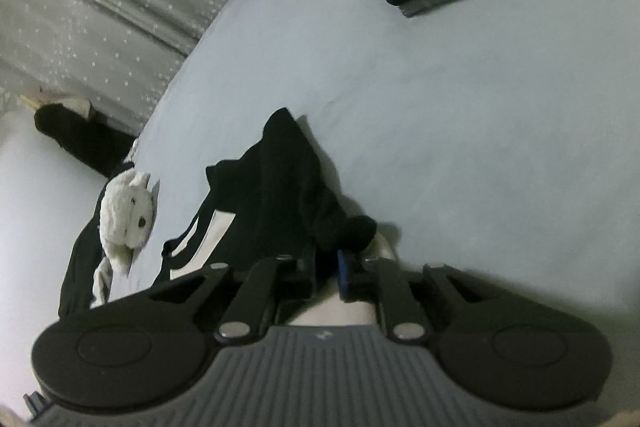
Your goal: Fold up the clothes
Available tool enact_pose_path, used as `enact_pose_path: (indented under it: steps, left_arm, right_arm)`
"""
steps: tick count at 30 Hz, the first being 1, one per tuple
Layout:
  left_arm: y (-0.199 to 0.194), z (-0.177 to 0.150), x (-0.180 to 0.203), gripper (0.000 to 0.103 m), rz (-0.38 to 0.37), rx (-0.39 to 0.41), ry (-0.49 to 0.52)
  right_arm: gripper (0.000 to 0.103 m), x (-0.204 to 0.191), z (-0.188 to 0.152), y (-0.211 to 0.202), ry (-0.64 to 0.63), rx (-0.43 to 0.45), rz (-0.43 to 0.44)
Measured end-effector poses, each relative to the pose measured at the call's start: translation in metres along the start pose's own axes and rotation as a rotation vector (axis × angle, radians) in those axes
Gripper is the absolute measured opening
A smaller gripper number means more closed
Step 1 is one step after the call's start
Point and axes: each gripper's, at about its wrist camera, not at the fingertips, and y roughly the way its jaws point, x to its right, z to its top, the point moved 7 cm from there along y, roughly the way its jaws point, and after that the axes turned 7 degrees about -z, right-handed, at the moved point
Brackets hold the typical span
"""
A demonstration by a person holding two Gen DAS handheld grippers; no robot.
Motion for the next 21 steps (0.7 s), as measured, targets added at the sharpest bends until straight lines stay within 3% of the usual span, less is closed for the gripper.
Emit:
enact_pose_path:
  steps: [2,6,7,8,14,21]
  left_arm:
    - [0.007,0.0,-0.002,0.036,-0.032,-0.011,-0.046]
    - [0.019,-0.009,0.001,0.031,0.001,-0.007,-0.007]
    - [0.019,-0.01,0.002,0.021,0.025,0.003,0.026]
    - [0.019,-0.011,0.004,0.003,0.03,0.01,0.038]
    - [0.01,-0.008,0.019,0.002,0.009,0.078,0.095]
    - [0.013,-0.011,0.022,0.002,0.036,0.078,0.136]
  right_arm:
    - [0.045,-0.002,0.0,-0.008,-0.023,0.003,0.001]
    - [0.047,-0.019,0.003,-0.022,-0.131,0.07,-0.015]
    - [0.048,-0.024,0.006,-0.021,-0.164,0.087,-0.027]
    - [0.049,-0.029,0.009,-0.02,-0.197,0.104,-0.04]
    - [0.05,-0.049,0.031,0.016,-0.348,0.166,-0.071]
    - [0.046,-0.05,0.05,0.078,-0.334,0.155,-0.02]
